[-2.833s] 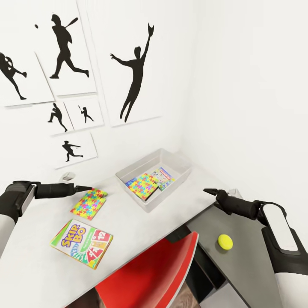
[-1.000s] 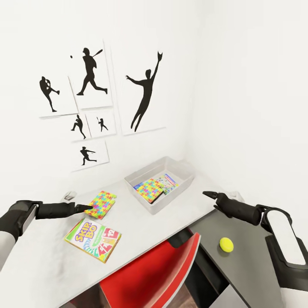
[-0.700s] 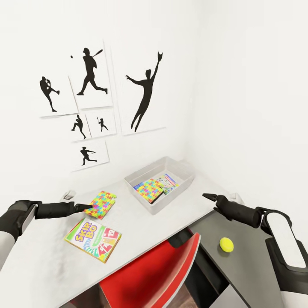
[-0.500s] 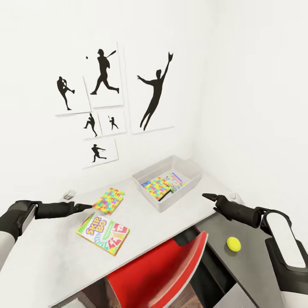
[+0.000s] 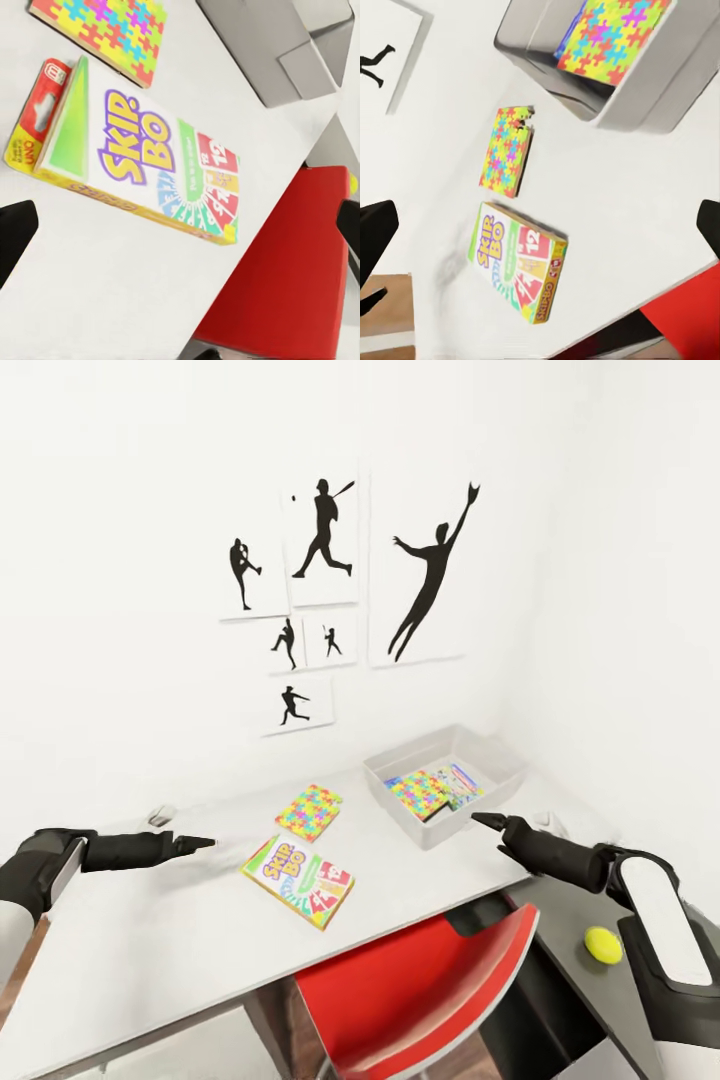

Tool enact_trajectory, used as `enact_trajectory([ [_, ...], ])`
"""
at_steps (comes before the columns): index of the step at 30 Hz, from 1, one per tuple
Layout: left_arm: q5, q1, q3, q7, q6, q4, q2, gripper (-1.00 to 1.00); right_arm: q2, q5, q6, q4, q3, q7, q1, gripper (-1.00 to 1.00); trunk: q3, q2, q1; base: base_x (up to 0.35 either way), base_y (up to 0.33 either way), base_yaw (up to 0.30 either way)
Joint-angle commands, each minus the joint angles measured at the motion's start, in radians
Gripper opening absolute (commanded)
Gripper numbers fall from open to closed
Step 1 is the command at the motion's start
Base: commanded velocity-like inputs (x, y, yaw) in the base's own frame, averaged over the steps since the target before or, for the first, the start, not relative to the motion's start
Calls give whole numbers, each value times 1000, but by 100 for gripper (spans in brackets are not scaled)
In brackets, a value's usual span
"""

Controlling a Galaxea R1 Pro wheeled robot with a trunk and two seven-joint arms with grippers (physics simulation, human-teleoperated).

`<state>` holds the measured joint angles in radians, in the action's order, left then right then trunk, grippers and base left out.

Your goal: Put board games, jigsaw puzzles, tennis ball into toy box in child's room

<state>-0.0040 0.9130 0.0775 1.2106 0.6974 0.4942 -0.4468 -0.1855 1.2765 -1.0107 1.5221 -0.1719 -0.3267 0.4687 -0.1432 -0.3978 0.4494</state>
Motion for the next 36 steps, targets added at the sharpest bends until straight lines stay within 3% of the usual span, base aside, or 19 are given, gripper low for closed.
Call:
enact_trajectory([
  [1, -1, 1, 2, 3, 11, 0, 0, 100, 0, 9, -3, 0, 5, -11, 1, 100, -2, -2, 1, -1, 6, 289],
  [6, -1, 1, 2, 3, 13, 0, 0, 100, 0, -12, 0, -2, 24, -11, 1, 100, -2, -2, 1, -60, 113, 243],
  [18, -1, 1, 4, 3, 11, 0, -1, 100, 1, -17, 4, -2, 28, -12, 1, 100, -2, -2, 1, -34, 62, 29],
  [30, -1, 1, 4, 1, 13, 0, -1, 100, 2, -17, 6, -1, 31, -15, 1, 100, -3, -2, 1, -106, 237, 261],
  [36, -1, 1, 4, 1, 13, -1, -1, 100, 2, -17, 6, 0, 30, -15, 1, 100, -3, -2, 1, -17, 255, 56],
])
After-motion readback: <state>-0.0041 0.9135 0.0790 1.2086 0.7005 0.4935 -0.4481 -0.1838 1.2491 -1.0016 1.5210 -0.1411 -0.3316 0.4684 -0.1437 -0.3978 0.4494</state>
